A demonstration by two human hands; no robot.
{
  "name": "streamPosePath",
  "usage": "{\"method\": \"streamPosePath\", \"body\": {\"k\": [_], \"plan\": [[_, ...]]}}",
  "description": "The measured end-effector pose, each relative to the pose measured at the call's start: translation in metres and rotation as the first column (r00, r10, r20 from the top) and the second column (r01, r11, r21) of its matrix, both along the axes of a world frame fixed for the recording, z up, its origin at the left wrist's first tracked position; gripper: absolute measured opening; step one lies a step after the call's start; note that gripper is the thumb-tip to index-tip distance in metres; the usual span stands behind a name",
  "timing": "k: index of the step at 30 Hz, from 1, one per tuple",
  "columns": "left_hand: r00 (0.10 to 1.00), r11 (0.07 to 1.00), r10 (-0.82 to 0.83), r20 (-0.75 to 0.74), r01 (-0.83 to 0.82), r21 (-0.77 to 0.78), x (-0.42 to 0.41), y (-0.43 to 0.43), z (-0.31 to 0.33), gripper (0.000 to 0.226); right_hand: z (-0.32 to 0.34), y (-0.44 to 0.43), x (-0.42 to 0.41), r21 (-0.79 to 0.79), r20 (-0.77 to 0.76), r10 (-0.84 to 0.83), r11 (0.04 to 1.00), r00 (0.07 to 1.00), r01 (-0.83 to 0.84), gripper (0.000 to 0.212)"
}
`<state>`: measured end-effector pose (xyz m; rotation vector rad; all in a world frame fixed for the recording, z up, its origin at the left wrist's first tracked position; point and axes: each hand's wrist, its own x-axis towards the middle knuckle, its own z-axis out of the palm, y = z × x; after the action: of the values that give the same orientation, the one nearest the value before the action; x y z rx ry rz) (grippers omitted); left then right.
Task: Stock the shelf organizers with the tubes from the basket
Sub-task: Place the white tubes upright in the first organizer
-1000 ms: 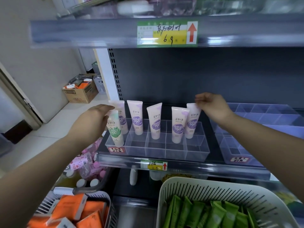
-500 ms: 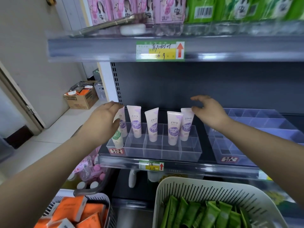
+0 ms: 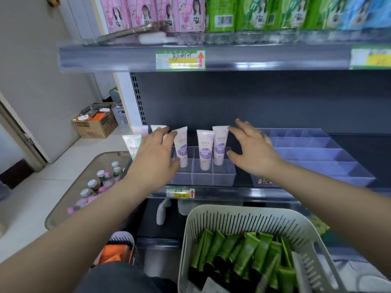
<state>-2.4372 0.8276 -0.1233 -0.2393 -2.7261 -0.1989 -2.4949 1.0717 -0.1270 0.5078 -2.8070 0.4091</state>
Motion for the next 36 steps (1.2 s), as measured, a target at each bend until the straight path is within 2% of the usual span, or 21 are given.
{"method": "streamPosePath", "body": {"k": [7,19,21,25,28,32,36], "plan": [[0.992,0.997,-0.077,0.098,0.077,0.005,0.035,0.049,-0.045,0.071,-0.025,0.021,0.049,0.021,0.087,-0.004,1.000,0.996,0.002,0.081],[0.918,0.988,-0.157,0.364,0.139,0.073,0.093,0.098,-0.151,0.067,-0.124,0.047,0.118,0.069,0.362,0.032,0.996,0.931,-0.061,0.081],[0.890,0.989,-0.145,0.433,0.121,0.083,0.100,0.099,-0.166,0.063,-0.140,0.044,0.126,0.067,0.399,0.053,0.994,0.916,-0.087,0.079],[0.847,0.995,-0.096,0.523,0.062,0.082,0.109,0.097,-0.186,0.040,-0.163,0.031,0.138,0.043,0.435,0.092,0.992,0.896,-0.122,0.072],[0.786,0.998,-0.064,0.615,0.033,0.062,0.110,0.094,-0.198,0.036,-0.181,0.019,0.145,0.033,0.474,0.113,0.989,0.873,-0.146,0.065],[0.691,0.998,-0.002,0.722,0.052,-0.047,0.109,0.091,-0.214,0.031,-0.208,0.005,0.151,0.071,0.562,0.113,0.980,0.819,-0.184,0.050],[0.544,0.986,0.080,0.836,0.080,-0.146,0.109,0.096,-0.225,0.031,-0.230,-0.005,0.152,0.092,0.649,0.132,0.964,0.749,-0.249,0.048]]}}
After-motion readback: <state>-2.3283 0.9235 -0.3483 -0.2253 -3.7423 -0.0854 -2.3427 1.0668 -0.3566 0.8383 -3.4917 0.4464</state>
